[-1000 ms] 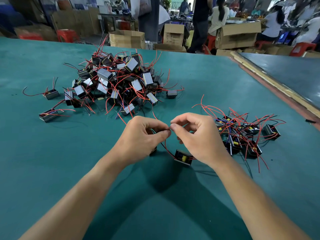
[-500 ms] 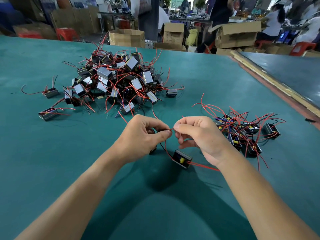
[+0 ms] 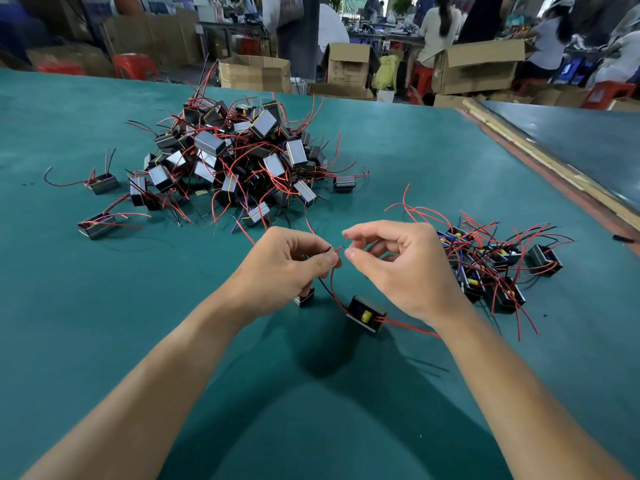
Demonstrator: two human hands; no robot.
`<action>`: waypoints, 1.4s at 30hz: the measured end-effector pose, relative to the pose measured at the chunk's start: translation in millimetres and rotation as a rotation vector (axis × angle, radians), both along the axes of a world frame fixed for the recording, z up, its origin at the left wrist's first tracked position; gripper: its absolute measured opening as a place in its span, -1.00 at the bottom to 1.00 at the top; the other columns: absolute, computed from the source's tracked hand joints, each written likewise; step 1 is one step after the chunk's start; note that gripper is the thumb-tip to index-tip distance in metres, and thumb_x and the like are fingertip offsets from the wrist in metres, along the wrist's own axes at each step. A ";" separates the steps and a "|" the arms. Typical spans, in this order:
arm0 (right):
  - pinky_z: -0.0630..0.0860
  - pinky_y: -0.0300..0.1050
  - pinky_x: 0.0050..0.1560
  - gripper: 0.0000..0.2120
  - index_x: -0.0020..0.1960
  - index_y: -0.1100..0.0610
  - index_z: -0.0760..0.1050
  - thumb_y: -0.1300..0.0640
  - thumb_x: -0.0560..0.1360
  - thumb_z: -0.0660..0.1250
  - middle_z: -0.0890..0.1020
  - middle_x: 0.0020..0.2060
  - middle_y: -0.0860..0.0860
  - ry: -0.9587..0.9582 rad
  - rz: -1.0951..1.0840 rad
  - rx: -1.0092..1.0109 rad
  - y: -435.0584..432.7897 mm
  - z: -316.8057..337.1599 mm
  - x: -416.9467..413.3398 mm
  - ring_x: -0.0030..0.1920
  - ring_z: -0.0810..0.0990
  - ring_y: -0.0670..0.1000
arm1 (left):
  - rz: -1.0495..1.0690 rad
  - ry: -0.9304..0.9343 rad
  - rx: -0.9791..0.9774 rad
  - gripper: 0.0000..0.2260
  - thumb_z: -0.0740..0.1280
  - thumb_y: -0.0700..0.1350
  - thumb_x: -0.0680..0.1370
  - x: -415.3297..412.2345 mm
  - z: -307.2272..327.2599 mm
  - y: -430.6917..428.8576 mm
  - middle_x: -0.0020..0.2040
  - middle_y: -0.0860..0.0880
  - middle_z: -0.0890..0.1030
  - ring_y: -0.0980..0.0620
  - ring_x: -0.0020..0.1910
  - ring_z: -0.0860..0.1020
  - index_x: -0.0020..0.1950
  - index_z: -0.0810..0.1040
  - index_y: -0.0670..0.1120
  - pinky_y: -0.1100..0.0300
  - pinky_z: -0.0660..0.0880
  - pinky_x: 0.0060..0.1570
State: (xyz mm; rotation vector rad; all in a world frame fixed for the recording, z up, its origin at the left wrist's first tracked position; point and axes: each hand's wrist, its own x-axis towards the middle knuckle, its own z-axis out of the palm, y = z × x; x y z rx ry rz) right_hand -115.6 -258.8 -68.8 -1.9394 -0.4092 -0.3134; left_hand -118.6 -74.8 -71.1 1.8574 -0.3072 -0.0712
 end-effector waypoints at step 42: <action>0.50 -0.06 -0.37 -0.84 -0.21 0.05 0.60 0.23 0.52 0.38 0.58 -0.43 -0.10 0.082 0.070 -0.004 0.1 -8.3 6.5 -0.47 0.52 -0.03 | -0.002 -0.038 -0.087 -0.88 0.41 -0.24 0.54 0.6 -0.8 -0.1 -0.30 -0.03 0.69 0.10 -0.53 0.38 -0.16 0.69 -0.09 0.29 0.41 -0.52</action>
